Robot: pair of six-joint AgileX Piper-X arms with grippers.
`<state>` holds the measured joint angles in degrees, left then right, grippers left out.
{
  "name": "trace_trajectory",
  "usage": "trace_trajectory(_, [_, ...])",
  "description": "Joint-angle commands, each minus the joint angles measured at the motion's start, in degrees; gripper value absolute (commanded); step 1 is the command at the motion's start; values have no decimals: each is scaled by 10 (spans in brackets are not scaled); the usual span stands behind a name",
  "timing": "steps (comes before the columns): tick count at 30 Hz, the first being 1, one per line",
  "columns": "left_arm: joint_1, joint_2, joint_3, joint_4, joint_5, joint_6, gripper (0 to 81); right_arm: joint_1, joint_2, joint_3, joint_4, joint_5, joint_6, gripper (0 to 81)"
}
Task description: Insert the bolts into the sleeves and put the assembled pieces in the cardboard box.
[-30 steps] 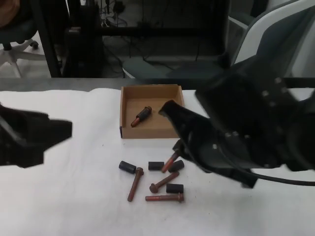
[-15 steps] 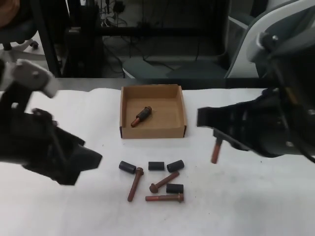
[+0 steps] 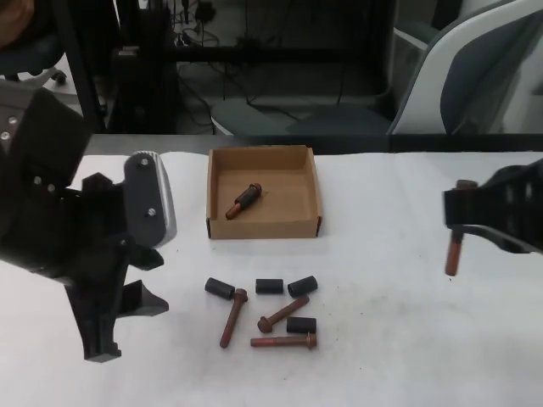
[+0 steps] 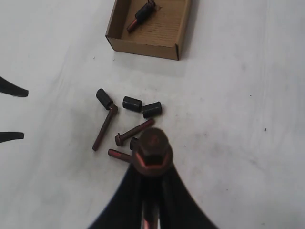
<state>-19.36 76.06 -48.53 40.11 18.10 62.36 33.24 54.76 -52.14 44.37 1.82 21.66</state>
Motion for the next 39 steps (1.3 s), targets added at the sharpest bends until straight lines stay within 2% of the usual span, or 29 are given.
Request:
trace_trajectory(1, [-2,22,-7,-46,16,61,473,-23,-12,0,0,-38,-30,6])
trace_trajectory(6, [-2,77,-22,-66,13,117,473,-39,-13,0,0,-86,-63,6])
trace_trajectory(17, [-2,210,-133,-62,25,185,473,-39,-13,0,0,-112,-64,6])
trace_trajectory(21, [-7,246,-178,-13,43,195,473,-39,-13,0,0,-112,-64,6])
trace_trajectory(27, [-19,256,-193,23,80,239,473,-39,-13,0,0,-112,-64,6])
trace_trajectory(39, [-21,284,-193,39,90,263,473,-42,-13,0,0,-112,-64,6])
